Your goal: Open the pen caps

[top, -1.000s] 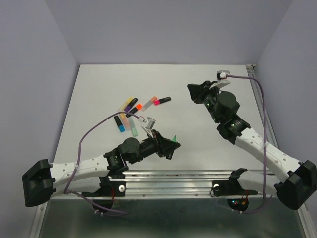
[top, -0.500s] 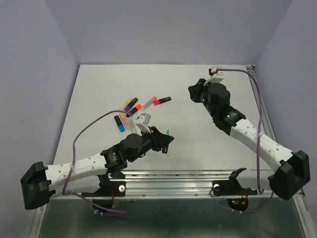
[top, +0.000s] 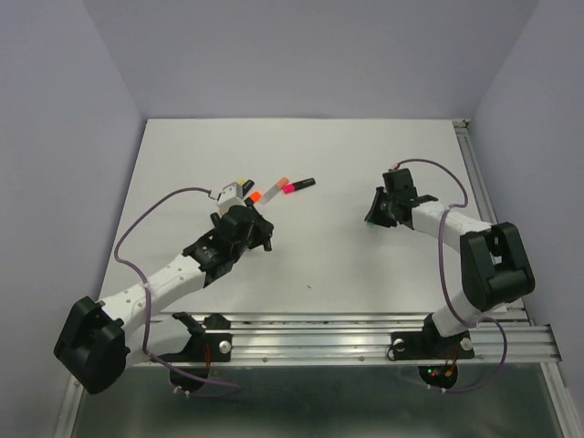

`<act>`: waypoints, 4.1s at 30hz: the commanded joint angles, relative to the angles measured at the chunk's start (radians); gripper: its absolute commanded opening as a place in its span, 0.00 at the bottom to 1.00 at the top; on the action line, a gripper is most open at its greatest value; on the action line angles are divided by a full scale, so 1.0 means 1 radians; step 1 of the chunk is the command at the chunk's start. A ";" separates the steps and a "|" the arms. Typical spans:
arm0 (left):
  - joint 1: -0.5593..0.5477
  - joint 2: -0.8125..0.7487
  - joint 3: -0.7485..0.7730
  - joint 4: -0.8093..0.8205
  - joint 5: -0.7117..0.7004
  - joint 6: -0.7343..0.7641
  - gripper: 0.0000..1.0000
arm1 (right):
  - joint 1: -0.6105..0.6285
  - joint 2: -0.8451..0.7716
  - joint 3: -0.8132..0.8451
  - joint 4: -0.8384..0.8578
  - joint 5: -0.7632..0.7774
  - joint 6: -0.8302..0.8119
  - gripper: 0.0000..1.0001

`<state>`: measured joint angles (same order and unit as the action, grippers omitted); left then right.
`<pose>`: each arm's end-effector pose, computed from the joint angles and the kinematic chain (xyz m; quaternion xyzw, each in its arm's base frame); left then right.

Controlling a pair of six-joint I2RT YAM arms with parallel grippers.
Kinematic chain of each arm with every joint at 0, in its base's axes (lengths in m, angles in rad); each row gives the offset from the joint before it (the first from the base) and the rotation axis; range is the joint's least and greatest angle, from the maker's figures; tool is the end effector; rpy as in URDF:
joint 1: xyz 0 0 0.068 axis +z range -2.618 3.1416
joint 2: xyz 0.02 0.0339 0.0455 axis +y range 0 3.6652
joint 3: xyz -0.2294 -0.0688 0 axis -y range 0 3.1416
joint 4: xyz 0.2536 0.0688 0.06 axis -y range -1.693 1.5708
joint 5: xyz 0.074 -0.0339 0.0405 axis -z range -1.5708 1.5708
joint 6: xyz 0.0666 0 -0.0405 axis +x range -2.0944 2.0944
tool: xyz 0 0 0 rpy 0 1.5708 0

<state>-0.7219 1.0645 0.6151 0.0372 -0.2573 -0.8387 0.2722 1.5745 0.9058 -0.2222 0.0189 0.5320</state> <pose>0.2289 -0.1790 0.2025 -0.1186 0.8244 -0.3056 0.4614 0.3330 0.0917 0.1234 0.1252 0.9344 0.1223 0.3103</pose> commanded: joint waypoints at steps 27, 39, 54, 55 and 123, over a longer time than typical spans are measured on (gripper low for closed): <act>0.354 0.012 0.094 -0.206 -0.082 0.055 0.00 | -0.004 -0.229 -0.106 -0.025 0.081 -0.039 1.00; 0.766 0.407 0.355 -0.157 0.069 0.291 0.00 | -0.004 -0.412 -0.202 -0.009 0.138 -0.076 1.00; 0.783 0.936 0.818 -0.520 -0.206 0.309 0.20 | -0.005 -0.363 -0.191 -0.008 0.180 -0.072 1.00; 0.783 0.948 0.821 -0.523 -0.206 0.312 0.23 | -0.005 -0.361 -0.191 -0.008 0.182 -0.073 1.00; 0.576 0.595 0.299 -0.324 0.004 0.201 0.18 | -0.004 -0.396 -0.186 -0.034 0.086 -0.096 1.00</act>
<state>-0.1383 1.6817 0.9558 -0.2661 -0.2665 -0.6292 0.2733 1.2160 0.7242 -0.2752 0.1783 0.4660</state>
